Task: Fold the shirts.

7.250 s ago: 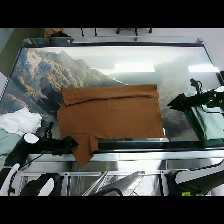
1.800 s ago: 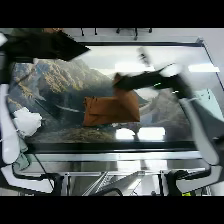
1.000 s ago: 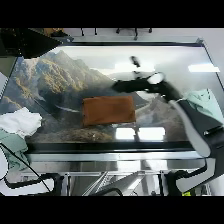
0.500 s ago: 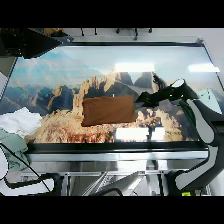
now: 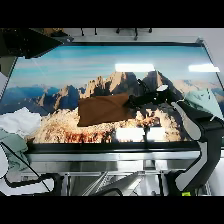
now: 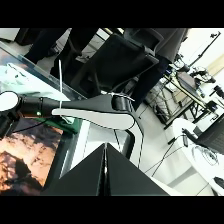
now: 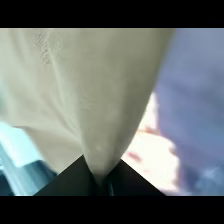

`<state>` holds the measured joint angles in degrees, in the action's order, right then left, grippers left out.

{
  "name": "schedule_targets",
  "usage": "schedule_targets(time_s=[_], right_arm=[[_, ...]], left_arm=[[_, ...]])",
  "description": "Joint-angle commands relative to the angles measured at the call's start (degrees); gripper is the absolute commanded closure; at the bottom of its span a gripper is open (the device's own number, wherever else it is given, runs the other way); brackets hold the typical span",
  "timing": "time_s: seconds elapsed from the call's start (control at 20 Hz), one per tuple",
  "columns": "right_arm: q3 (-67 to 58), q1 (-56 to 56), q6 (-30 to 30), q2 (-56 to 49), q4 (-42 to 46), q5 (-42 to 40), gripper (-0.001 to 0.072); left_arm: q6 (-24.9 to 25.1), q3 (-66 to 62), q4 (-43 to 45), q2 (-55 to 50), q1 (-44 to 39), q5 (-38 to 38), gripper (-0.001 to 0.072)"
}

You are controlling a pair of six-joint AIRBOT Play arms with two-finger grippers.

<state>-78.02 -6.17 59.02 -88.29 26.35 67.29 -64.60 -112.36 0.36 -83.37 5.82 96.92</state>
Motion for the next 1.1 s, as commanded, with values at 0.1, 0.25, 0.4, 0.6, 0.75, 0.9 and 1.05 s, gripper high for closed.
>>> schedule_targets(time_s=[0.1,0.25,0.4,0.6,0.75,0.9,1.05], right_arm=[[-8.2,7.2,1.0,6.6,-4.7,0.0,0.0694],[-14.4,17.0,6.8,10.9,-4.7,0.0,0.0694],[-19.1,28.0,12.7,14.1,-4.7,0.0,0.0694],[-21.3,43.7,22.0,16.6,-4.5,0.3,0.0694],[-21.3,53.4,28.2,17.4,-4.5,5.3,0.0694],[-21.3,60.6,32.0,17.6,-3.0,12.8,0.0694],[-21.3,65.3,34.7,17.7,0.1,21.0,0.0694]], left_arm=[[0.0,0.0,0.0,0.0,0.0,0.6,0.0691],[0.0,0.0,0.0,0.0,0.0,0.6,0.0691],[0.1,0.0,0.1,0.0,0.0,0.7,0.0691],[0.1,0.0,0.1,0.0,0.0,1.8,0.0691],[0.1,0.0,0.1,0.0,0.0,3.9,0.0691],[0.1,0.0,0.1,0.0,0.0,4.0,0.0691],[0.1,0.0,0.1,0.0,0.0,4.0,0.0691]])
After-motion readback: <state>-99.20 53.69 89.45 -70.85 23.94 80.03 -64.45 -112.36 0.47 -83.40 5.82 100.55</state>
